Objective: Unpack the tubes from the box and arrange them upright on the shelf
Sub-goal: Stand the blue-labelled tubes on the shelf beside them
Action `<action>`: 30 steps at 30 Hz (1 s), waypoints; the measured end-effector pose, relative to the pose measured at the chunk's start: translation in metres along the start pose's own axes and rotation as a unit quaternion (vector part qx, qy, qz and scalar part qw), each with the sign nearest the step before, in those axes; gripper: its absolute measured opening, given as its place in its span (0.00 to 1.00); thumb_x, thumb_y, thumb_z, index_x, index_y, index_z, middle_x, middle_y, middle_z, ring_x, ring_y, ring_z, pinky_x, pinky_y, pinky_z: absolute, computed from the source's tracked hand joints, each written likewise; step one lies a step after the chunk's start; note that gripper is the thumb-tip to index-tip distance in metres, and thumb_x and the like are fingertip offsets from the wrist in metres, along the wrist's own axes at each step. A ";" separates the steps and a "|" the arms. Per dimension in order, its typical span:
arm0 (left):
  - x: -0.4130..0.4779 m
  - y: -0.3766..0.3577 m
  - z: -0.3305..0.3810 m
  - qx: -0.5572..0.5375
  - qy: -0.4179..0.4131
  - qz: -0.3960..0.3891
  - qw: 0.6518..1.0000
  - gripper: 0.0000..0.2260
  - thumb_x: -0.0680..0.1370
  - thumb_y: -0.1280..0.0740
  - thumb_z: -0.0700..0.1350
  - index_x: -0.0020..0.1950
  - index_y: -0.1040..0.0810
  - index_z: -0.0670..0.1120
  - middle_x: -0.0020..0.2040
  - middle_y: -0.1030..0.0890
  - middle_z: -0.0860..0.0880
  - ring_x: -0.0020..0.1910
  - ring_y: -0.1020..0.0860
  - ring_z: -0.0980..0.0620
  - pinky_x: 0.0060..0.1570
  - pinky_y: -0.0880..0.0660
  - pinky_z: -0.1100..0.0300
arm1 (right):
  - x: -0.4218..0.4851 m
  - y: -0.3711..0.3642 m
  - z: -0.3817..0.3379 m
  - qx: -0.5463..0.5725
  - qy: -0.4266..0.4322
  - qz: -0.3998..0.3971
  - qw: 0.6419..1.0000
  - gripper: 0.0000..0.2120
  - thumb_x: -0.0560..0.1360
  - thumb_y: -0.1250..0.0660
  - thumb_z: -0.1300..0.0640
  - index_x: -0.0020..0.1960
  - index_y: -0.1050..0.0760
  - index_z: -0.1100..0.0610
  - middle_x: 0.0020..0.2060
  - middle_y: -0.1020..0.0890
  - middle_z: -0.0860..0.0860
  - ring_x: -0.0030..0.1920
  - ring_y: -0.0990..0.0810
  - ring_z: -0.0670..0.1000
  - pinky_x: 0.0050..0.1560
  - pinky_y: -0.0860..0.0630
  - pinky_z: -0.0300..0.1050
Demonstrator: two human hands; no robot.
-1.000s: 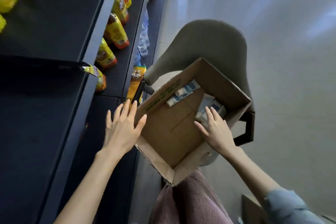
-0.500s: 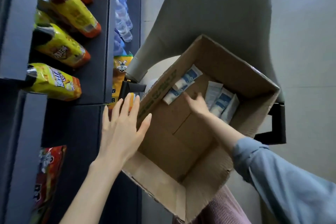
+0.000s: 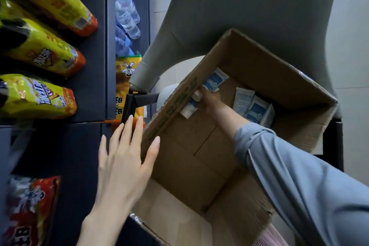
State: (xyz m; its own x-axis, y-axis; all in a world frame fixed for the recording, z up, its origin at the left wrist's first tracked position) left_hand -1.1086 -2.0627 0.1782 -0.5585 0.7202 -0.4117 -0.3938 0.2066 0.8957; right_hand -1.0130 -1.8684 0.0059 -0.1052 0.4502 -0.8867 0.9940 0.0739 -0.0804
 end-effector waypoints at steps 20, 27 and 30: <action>0.000 -0.018 0.077 -0.061 -0.120 0.029 0.990 0.32 0.78 0.51 0.64 0.76 0.41 0.46 0.75 0.36 0.48 0.75 0.41 0.49 0.72 0.49 0.50 | -0.149 0.089 0.038 -0.047 0.030 -0.205 0.977 0.22 0.70 0.31 0.58 0.62 0.30 0.60 0.54 0.17 0.55 0.51 0.17 0.49 0.49 0.20 0.40; -0.008 -0.021 0.095 -0.169 -0.118 0.028 0.978 0.24 0.77 0.42 0.60 0.68 0.31 0.47 0.65 0.26 0.49 0.68 0.33 0.53 0.70 0.42 0.54 | -0.177 0.093 0.042 -0.113 0.153 -0.244 0.951 0.22 0.68 0.30 0.60 0.61 0.30 0.60 0.57 0.20 0.56 0.58 0.20 0.50 0.57 0.24 0.41; -0.011 -0.023 0.094 -0.275 -0.075 0.009 0.958 0.20 0.76 0.36 0.57 0.65 0.30 0.50 0.60 0.24 0.50 0.59 0.28 0.55 0.60 0.31 0.58 | -0.176 0.091 0.035 -0.123 0.185 -0.246 0.943 0.21 0.67 0.30 0.61 0.58 0.30 0.59 0.56 0.19 0.54 0.57 0.20 0.50 0.57 0.24 0.41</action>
State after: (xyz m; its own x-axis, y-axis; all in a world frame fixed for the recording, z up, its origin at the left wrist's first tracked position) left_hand -1.0248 -2.0130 0.1776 -0.4727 0.8165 -0.3315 -0.7343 -0.1569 0.6605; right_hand -0.9034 -1.9726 0.1390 -0.6001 0.5849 -0.5457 0.7905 0.5382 -0.2923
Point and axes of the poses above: each hand's wrist, its own x-axis towards the middle knuckle, its own y-axis out of the back of the hand, z = x × y, the point moved 4 cm from there along x, towards the middle knuckle
